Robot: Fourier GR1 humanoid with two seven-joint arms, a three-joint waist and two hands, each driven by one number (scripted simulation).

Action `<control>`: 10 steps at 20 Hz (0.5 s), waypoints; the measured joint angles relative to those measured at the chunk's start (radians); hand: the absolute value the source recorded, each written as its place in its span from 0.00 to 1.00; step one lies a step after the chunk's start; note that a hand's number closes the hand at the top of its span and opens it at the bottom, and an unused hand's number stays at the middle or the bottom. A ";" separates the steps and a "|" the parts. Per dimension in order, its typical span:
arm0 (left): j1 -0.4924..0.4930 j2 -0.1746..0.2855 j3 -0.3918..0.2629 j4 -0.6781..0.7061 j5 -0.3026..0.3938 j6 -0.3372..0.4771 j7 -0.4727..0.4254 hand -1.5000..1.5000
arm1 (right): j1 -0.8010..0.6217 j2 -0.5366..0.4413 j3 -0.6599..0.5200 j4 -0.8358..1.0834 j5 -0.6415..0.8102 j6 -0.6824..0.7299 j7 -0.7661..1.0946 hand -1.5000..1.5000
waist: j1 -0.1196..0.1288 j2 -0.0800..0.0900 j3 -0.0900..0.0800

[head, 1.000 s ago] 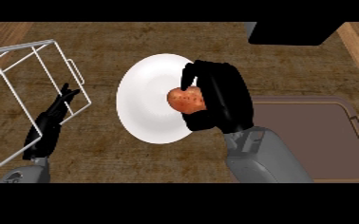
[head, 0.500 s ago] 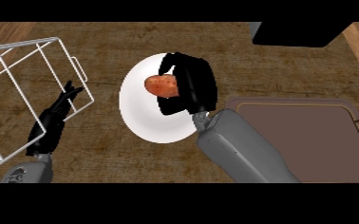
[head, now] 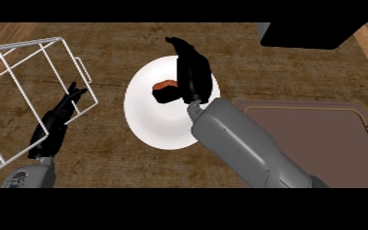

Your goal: Pick the sweet potato from the tray and place it in the plate

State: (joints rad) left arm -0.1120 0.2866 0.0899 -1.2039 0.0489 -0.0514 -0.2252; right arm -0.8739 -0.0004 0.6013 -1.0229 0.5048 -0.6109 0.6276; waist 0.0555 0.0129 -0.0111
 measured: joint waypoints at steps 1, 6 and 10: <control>0.002 0.000 0.001 0.001 -0.001 0.000 -0.002 0.50 | 0.001 0.000 -0.003 0.002 -0.022 -0.031 -0.016 0.00 | -0.003 -0.001 0.001; 0.014 -0.004 0.010 0.008 -0.001 0.004 -0.013 0.50 | 0.039 0.000 -0.060 -0.040 -0.142 -0.160 -0.126 0.00 | -0.017 -0.003 0.001; 0.031 0.000 0.017 0.003 0.004 -0.004 -0.018 0.50 | 0.135 -0.017 -0.142 -0.115 -0.278 -0.167 -0.282 0.00 | -0.032 -0.004 0.003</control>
State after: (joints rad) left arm -0.0812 0.2867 0.1072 -1.2013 0.0527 -0.0554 -0.2430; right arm -0.7388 -0.0170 0.4592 -1.1375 0.2267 -0.7781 0.3459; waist 0.0233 0.0090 -0.0079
